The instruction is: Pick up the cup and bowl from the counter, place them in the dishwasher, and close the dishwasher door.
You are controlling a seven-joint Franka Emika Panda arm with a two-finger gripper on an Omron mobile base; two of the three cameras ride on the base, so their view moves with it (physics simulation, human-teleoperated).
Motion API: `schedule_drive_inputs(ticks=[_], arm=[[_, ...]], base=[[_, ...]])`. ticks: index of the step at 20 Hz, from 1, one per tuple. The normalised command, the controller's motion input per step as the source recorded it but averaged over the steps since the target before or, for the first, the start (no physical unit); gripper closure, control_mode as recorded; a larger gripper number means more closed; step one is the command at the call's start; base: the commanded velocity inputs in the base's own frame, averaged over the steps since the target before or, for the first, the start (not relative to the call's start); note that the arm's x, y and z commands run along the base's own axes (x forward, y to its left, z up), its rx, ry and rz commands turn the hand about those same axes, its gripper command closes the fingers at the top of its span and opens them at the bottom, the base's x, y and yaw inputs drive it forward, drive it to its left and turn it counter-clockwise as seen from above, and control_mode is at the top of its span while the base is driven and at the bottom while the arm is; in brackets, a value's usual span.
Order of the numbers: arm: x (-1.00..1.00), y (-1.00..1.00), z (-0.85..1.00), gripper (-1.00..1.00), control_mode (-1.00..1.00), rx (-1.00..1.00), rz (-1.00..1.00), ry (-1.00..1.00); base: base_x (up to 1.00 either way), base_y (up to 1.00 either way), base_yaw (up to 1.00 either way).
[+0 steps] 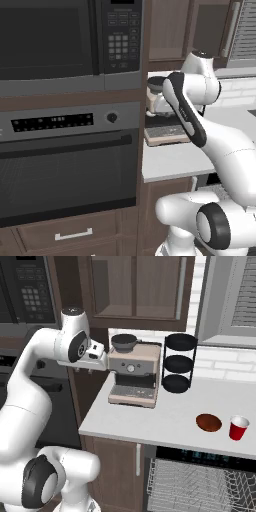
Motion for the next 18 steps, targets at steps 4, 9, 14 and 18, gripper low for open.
schedule_drive_inputs(ticks=[4,9,14,18], arm=[[0.0,-0.16,-0.05,-1.0,-1.0,-0.05,0.0,0.0],[0.0,-0.51,-0.12,-1.0,-1.0,-0.07,0.0,0.0],[0.01,-0.77,-0.22,-1.0,-1.0,-0.11,0.0,0.0],[0.41,-0.97,-0.29,-1.0,-1.0,-0.12,0.0,0.0]], base=[[0.0,0.0,0.0],[0.0,0.0,0.0],[0.0,0.0,0.0],[0.0,0.0,0.0]])
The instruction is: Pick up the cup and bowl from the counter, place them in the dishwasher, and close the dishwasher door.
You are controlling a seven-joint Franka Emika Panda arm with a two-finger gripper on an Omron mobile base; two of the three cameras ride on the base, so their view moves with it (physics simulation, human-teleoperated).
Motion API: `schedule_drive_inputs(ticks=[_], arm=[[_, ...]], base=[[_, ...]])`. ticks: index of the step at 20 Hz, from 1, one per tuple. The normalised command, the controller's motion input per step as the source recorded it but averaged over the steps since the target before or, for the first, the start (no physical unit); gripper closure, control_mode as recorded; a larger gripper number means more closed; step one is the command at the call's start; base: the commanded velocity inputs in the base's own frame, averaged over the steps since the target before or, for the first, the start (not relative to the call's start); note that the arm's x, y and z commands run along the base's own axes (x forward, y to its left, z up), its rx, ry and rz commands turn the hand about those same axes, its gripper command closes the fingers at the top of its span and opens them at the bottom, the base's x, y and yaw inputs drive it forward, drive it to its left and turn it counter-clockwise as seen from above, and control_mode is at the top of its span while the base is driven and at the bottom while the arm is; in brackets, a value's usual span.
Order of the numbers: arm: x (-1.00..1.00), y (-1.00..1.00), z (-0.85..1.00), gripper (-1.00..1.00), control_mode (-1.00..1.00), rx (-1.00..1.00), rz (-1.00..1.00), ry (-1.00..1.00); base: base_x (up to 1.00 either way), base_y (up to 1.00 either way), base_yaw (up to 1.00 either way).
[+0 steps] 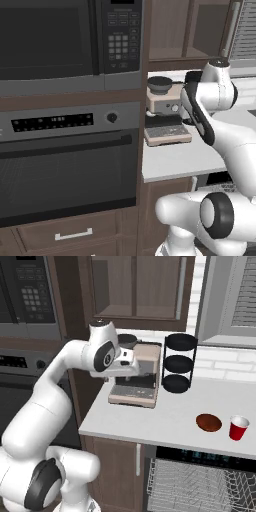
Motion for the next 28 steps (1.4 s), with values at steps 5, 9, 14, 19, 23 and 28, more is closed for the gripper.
schedule_drive_inputs(ticks=[5,9,14,19,23,28], arm=[[0.14,-0.96,-0.31,-1.0,-1.0,-0.12,0.0,0.0],[0.0,-0.48,-0.06,-1.0,-1.0,0.0,0.0,0.02],[0.01,-0.25,-0.15,-1.0,-1.0,-0.01,0.0,0.15],[0.0,-0.2,-0.29,-1.0,-1.0,-0.04,-0.01,0.17],[0.04,-0.58,-0.39,-1.0,-1.0,0.0,0.0,0.1],[0.16,-0.78,-0.22,-1.0,-1.0,0.02,0.0,0.0]], base=[[0.0,0.0,0.0],[0.0,0.0,0.0],[0.0,0.0,0.0],[0.0,0.0,0.0],[0.0,0.0,0.0],[0.0,0.0,0.0]])
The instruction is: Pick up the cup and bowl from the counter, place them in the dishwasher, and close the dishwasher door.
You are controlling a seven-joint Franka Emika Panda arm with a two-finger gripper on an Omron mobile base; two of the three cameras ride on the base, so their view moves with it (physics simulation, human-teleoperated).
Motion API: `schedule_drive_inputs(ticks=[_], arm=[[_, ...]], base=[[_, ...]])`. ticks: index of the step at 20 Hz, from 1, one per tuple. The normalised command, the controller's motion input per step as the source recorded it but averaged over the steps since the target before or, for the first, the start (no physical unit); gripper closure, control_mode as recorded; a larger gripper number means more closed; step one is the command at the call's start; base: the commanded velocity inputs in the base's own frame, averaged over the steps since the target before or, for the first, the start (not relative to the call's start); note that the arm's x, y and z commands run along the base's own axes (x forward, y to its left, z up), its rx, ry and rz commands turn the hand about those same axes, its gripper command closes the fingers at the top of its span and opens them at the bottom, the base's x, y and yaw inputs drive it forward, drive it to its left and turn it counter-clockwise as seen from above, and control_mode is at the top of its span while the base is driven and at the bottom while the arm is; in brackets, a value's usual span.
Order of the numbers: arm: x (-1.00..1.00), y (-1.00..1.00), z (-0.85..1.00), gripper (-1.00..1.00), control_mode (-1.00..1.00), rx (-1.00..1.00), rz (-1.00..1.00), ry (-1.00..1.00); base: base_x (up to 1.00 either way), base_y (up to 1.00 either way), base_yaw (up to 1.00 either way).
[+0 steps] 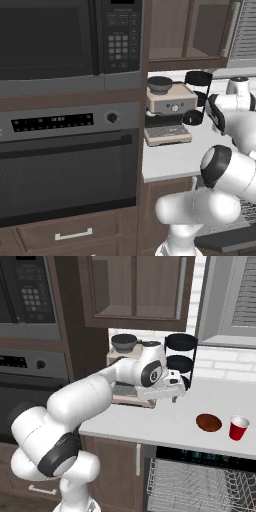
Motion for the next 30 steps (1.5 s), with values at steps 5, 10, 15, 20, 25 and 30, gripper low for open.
schedule_drive_inputs(ticks=[5,10,15,20,25,30], arm=[[0.4,-0.57,-0.26,-1.0,-1.0,0.0,0.01,0.01],[0.38,-0.45,-0.24,-1.0,-1.0,0.0,0.02,0.02],[0.26,-0.32,-0.33,-1.0,-1.0,0.0,0.01,0.0],[0.14,-0.3,-0.28,-1.0,-1.0,0.0,0.03,0.0],[0.15,-0.17,-0.3,-1.0,-1.0,0.0,0.04,0.0],[0.26,-0.09,-0.4,-1.0,-1.0,0.0,0.06,0.0]], base=[[0.0,0.0,0.0],[0.0,0.0,0.0],[0.0,0.0,0.0],[0.0,0.0,0.0],[0.0,0.0,0.0],[0.0,0.0,0.0]])
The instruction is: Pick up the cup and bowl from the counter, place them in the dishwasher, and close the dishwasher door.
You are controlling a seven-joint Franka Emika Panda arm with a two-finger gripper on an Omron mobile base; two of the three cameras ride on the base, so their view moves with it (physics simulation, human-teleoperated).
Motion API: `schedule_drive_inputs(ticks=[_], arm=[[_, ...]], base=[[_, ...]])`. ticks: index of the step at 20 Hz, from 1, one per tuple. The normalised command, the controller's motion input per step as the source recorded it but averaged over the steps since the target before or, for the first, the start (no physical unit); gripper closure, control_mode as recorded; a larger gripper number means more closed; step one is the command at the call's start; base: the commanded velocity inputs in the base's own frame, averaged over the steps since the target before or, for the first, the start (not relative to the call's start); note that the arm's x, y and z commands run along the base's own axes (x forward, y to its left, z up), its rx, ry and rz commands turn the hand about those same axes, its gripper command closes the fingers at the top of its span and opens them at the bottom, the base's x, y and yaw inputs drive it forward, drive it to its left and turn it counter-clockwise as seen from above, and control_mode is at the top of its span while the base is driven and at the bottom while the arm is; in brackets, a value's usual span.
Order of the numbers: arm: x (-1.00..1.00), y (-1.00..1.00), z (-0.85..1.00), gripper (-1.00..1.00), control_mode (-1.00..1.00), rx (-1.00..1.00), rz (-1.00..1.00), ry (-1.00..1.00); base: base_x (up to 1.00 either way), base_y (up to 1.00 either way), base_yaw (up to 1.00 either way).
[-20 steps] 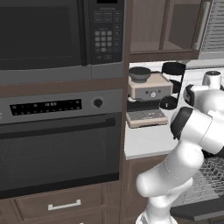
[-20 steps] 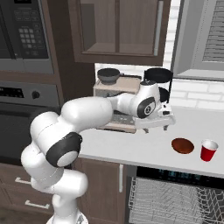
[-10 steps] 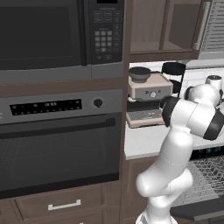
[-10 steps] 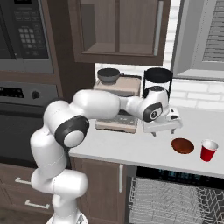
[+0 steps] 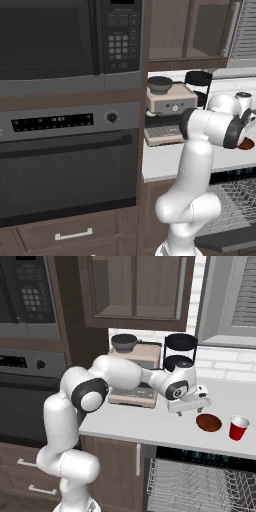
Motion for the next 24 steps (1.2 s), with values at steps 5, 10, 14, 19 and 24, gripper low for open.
schedule_drive_inputs(ticks=[5,10,14,19,24], arm=[[0.29,-0.18,-0.34,-1.0,-1.0,0.0,0.03,0.0],[0.15,-0.33,-0.28,-1.0,-1.0,0.0,0.01,0.0],[0.0,-0.26,-0.15,-1.0,-1.0,0.0,0.0,0.0],[0.0,-0.02,-0.13,-1.0,-1.0,0.0,0.0,0.0],[0.0,0.0,-0.22,-1.0,-1.0,0.0,0.0,0.01]], base=[[0.0,0.0,0.0],[0.0,0.0,0.0],[0.0,0.0,0.0],[0.0,0.0,0.0],[0.0,0.0,0.0]])
